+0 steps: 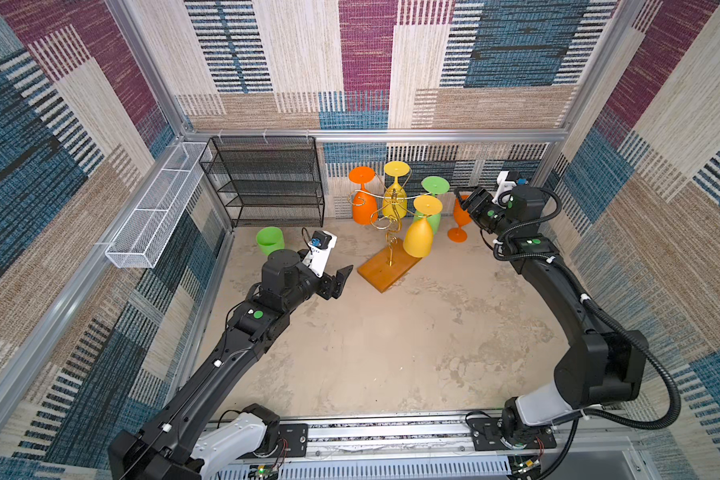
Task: Take the wine glass off the wine glass rack
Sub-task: 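Close the right gripper on the foot of the green glass hanging on the rack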
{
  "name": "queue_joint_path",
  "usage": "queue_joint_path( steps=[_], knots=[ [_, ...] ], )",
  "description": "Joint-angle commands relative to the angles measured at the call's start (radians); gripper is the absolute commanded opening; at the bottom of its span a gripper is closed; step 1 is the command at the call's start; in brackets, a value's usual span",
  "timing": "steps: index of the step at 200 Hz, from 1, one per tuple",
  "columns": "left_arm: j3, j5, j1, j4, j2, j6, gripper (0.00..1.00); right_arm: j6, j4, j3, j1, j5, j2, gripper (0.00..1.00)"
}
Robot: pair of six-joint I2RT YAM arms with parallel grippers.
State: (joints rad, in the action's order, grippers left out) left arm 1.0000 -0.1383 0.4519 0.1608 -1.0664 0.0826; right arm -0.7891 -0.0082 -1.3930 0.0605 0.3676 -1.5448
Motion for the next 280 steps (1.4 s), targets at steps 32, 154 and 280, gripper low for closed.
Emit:
queue_joint_path(
  steps=[32, 154, 280],
  knots=[
    [0.005, -0.059, 0.01, -0.052, -0.023, -0.001, 0.81, -0.124, 0.103, -0.075, -0.038, 0.139, -0.087, 0.68],
    [0.009, -0.074, 0.025, -0.051, -0.037, -0.009, 0.79, -0.161, 0.189, 0.017, -0.024, 0.159, -0.032, 0.58],
    [0.015, -0.042, 0.062, -0.027, -0.057, 0.026, 0.77, -0.185, 0.222, -0.113, -0.02, 0.141, -0.191, 0.58]
  ],
)
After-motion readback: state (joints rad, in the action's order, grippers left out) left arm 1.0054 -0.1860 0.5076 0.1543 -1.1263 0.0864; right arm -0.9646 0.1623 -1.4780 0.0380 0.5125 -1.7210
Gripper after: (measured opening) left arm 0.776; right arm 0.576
